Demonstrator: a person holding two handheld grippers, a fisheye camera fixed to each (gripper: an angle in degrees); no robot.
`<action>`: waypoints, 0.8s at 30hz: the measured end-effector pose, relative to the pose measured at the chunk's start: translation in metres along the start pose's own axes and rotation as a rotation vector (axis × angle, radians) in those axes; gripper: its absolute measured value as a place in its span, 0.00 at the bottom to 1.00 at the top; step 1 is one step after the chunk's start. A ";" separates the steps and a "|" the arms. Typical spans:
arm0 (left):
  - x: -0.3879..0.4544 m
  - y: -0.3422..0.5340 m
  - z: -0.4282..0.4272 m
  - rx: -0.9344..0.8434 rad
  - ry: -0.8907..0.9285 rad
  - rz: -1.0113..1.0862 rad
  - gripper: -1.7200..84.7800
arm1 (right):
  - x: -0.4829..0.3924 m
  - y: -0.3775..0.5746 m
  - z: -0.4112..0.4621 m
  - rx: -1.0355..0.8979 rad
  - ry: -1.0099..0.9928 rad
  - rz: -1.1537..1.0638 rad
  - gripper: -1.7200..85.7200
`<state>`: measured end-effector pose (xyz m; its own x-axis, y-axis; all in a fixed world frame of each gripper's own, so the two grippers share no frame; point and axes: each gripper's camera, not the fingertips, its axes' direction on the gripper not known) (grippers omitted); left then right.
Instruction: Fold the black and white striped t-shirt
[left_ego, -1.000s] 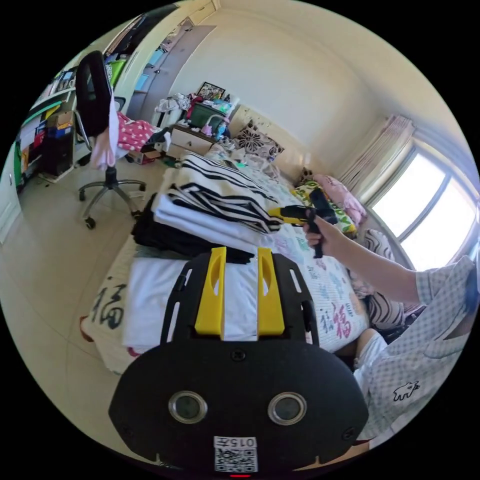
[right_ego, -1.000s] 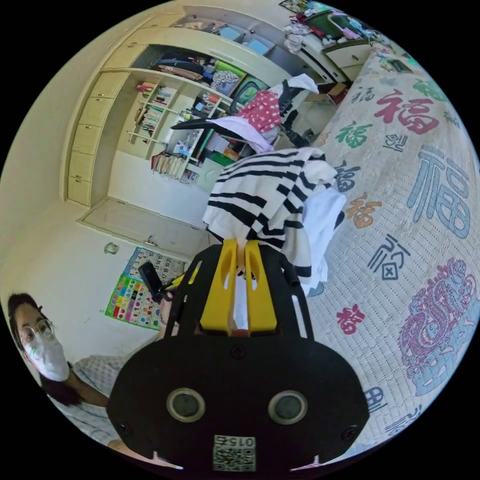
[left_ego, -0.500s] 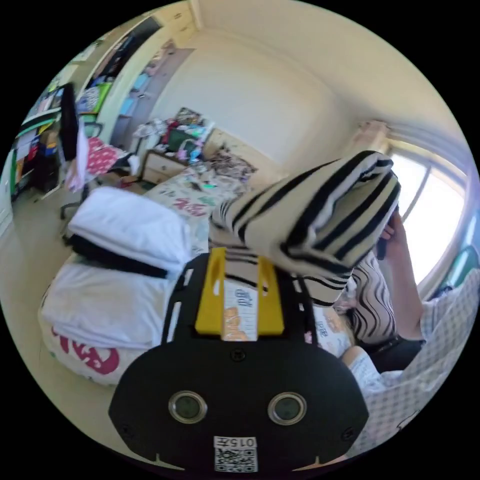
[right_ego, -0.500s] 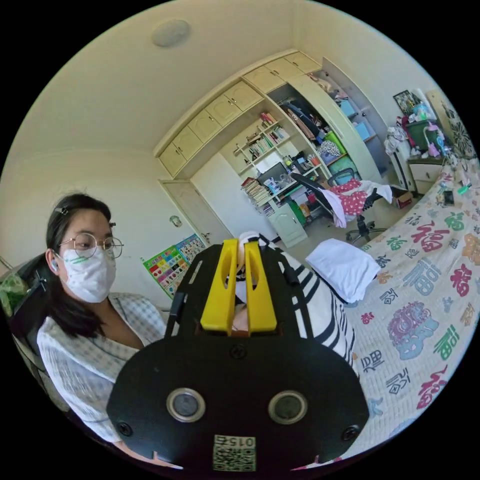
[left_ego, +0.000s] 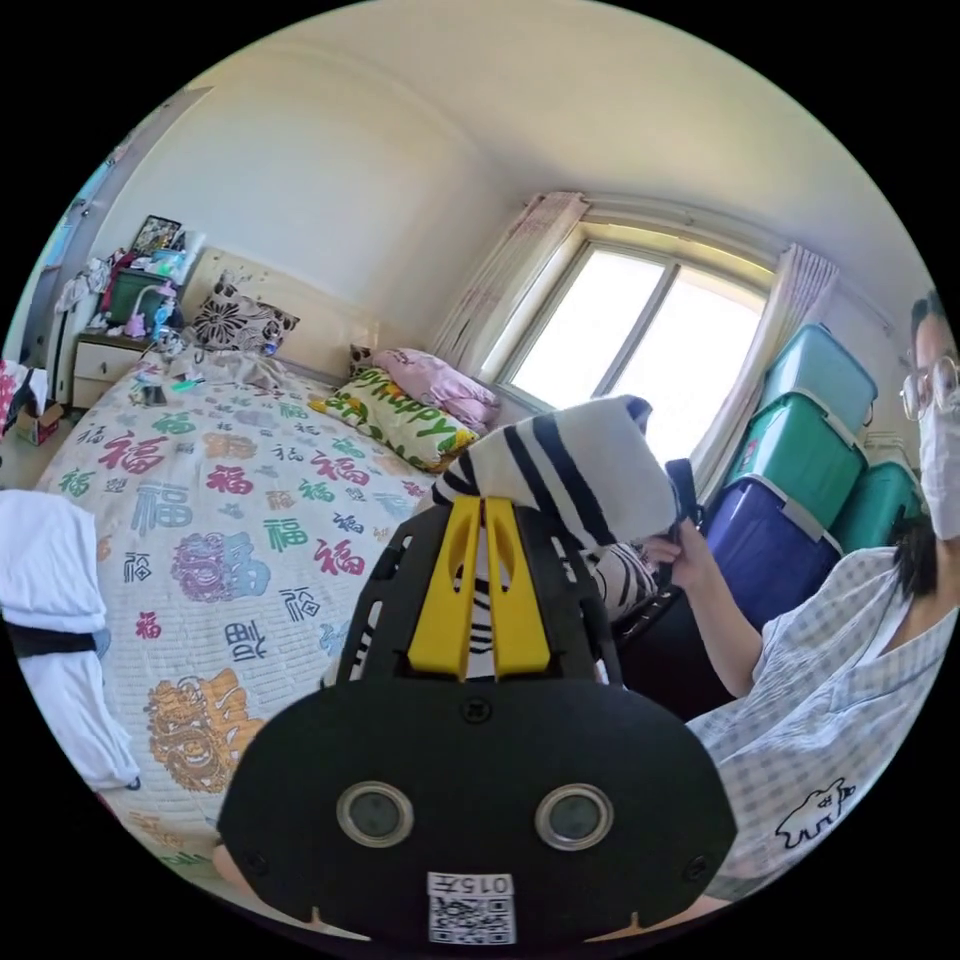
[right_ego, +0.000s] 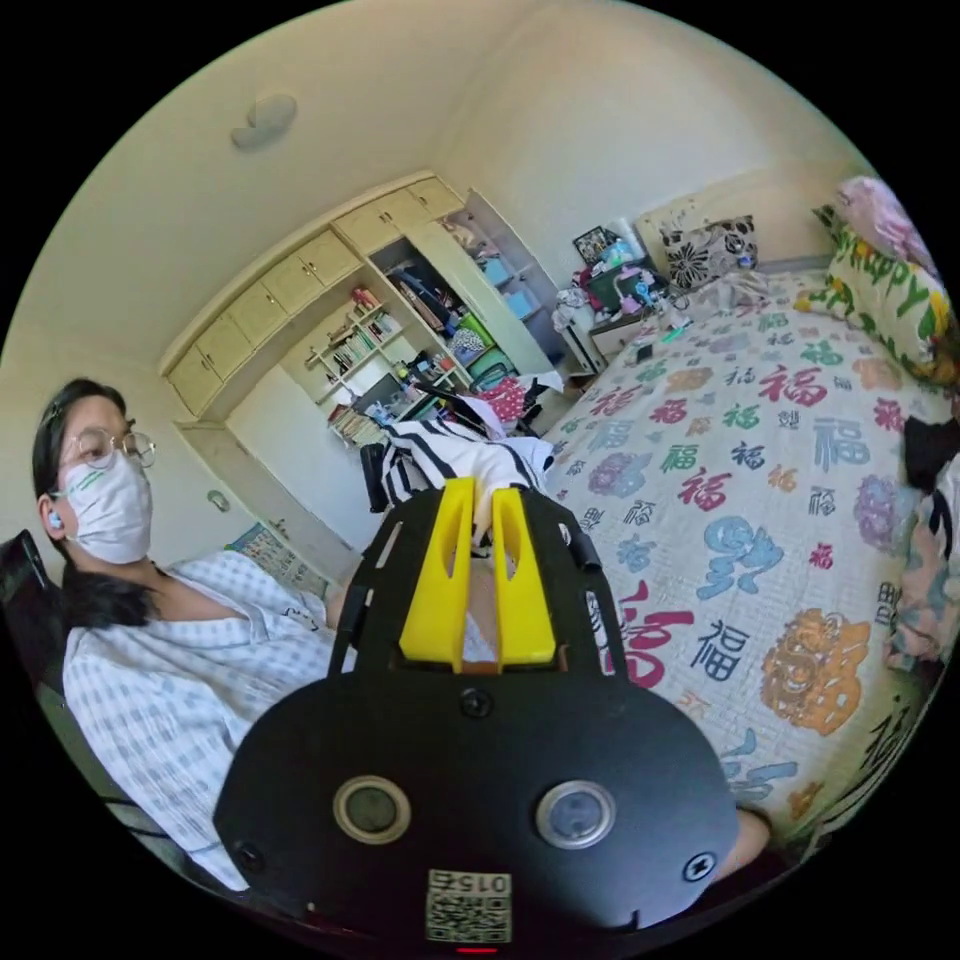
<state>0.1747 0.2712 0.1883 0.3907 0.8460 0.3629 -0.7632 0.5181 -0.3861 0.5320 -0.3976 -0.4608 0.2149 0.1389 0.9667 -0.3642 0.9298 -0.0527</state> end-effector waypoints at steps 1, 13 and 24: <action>0.001 -0.004 0.004 -0.014 -0.012 0.009 0.01 | 0.004 0.006 -0.003 0.003 -0.019 0.028 0.05; -0.076 0.001 0.023 -0.040 -0.100 -0.233 0.01 | 0.002 0.037 -0.020 -0.008 -0.133 0.166 0.08; -0.172 0.186 0.077 -0.319 -0.028 -0.821 0.17 | 0.054 0.083 0.018 -0.045 -0.182 0.532 0.03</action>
<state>-0.0744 0.2125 0.1190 0.7365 0.1898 0.6493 -0.0651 0.9753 -0.2113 0.4970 -0.3192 -0.4088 -0.1491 0.5357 0.8311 -0.3399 0.7616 -0.5518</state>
